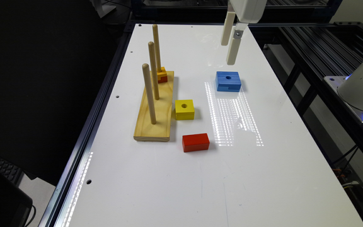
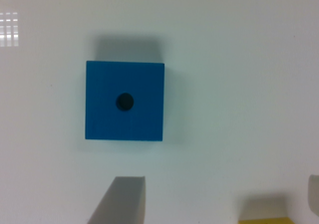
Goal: Pick up yellow block.
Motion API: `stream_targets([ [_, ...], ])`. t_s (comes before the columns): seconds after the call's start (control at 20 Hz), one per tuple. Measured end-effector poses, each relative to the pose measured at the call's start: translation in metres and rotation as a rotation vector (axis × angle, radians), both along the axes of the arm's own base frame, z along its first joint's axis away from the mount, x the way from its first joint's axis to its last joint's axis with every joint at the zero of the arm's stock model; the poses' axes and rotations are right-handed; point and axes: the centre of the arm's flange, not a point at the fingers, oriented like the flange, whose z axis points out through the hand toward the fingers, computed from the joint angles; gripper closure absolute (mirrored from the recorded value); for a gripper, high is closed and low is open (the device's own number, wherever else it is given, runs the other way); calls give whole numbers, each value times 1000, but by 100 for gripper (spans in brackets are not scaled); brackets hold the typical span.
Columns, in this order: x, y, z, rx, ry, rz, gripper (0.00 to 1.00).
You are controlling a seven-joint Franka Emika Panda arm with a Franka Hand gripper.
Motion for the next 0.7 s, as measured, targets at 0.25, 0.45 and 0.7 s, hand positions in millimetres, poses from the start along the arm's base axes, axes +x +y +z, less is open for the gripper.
stream_targets([
  [0.25,8,0,0,0,-2,0,0],
  [0.45,17,0,0,0,-6,0,0],
  [0.7,38,0,-1,0,-11,0,0],
])
